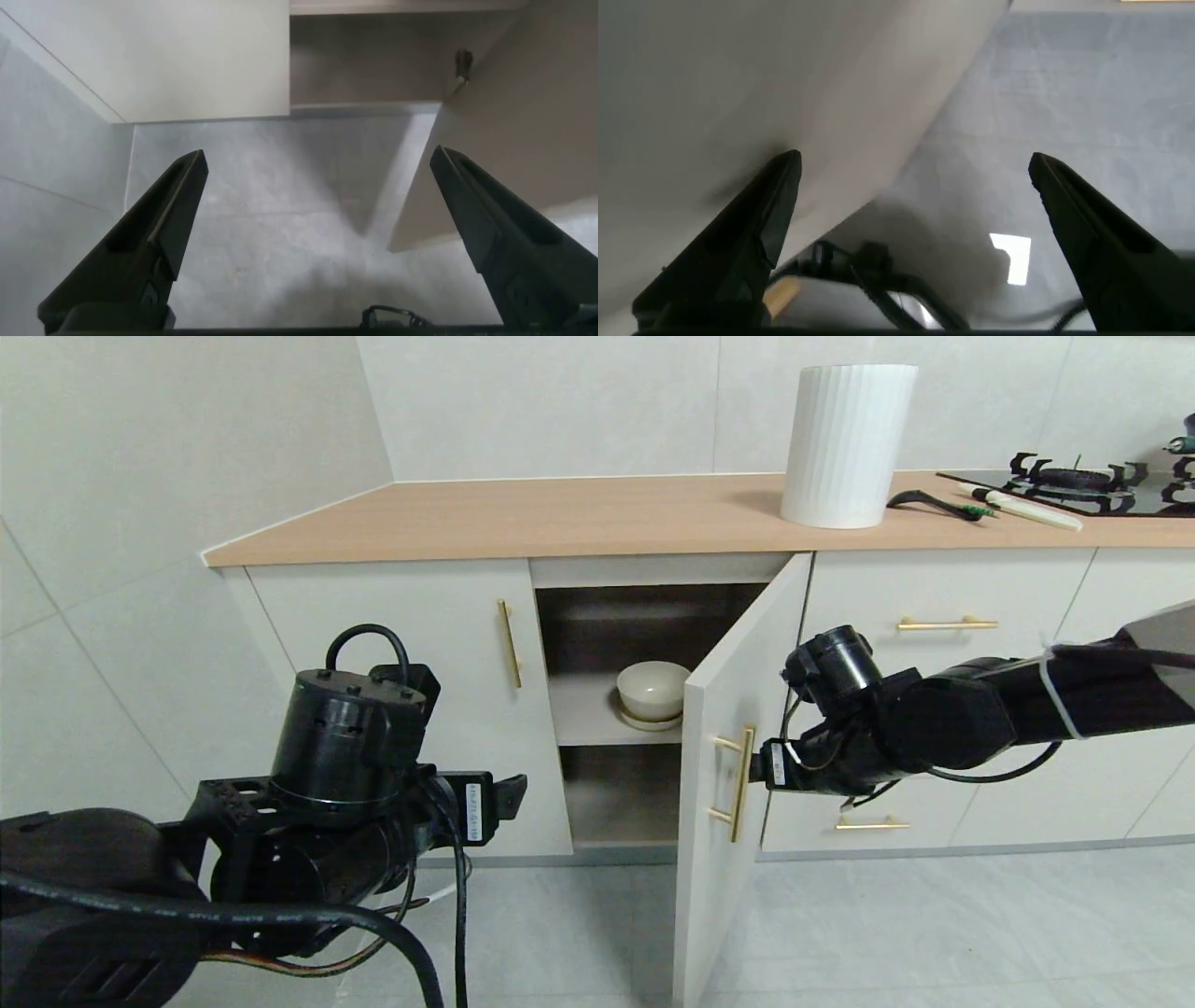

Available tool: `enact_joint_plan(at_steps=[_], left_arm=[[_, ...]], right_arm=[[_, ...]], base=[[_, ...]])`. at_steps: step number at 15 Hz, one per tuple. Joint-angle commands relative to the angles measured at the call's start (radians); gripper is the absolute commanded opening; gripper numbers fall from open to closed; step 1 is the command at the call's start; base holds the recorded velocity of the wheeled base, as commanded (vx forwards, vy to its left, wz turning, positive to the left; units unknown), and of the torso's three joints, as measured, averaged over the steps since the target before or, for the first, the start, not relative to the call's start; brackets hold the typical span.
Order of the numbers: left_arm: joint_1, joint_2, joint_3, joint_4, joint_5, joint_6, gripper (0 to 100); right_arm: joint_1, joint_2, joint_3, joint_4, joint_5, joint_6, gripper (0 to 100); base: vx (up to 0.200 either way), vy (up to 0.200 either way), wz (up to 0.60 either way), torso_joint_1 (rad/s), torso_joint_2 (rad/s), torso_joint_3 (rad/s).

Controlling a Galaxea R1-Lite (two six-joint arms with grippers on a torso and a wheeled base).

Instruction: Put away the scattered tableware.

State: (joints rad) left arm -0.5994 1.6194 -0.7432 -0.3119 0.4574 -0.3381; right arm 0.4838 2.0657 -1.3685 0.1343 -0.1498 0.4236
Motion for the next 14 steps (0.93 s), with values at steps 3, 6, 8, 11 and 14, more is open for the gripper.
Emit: enact_joint_plan(at_steps=[3, 6, 8, 11, 14], left_arm=[[-0.003, 0.002, -0.001, -0.003, 0.009, -0.001, 100], [-0.013, 0.011, 0.001, -0.001, 0.026, 0.002, 100], [-0.014, 0.019, 0.001, 0.002, 0.026, 0.004, 100], [-0.014, 0.019, 0.004, 0.004, 0.026, 0.01, 100], [-0.014, 0.019, 0.004, 0.005, 0.026, 0.01, 100]], right_arm=[[0.004, 0.123, -0.001, -0.16, -0.093, 0.043, 100], [0.004, 0.134, -0.001, -0.2, -0.094, 0.075, 100], [0.006, 0.137, -0.003, -0.202, -0.094, 0.076, 100], [0.006, 0.152, -0.003, -0.246, -0.094, 0.09, 100], [0.01, 0.177, -0.004, -0.308, -0.096, 0.118, 100]], base=[[0.0, 0.0, 0.0, 0.0, 0.0, 0.0], [0.0, 0.0, 0.0, 0.0, 0.0, 0.0], [0.0, 0.0, 0.0, 0.0, 0.0, 0.0], [0.133, 0.0, 0.0, 0.002, 0.0, -0.002], [0.2, 0.0, 0.0, -0.001, 0.0, 0.002]])
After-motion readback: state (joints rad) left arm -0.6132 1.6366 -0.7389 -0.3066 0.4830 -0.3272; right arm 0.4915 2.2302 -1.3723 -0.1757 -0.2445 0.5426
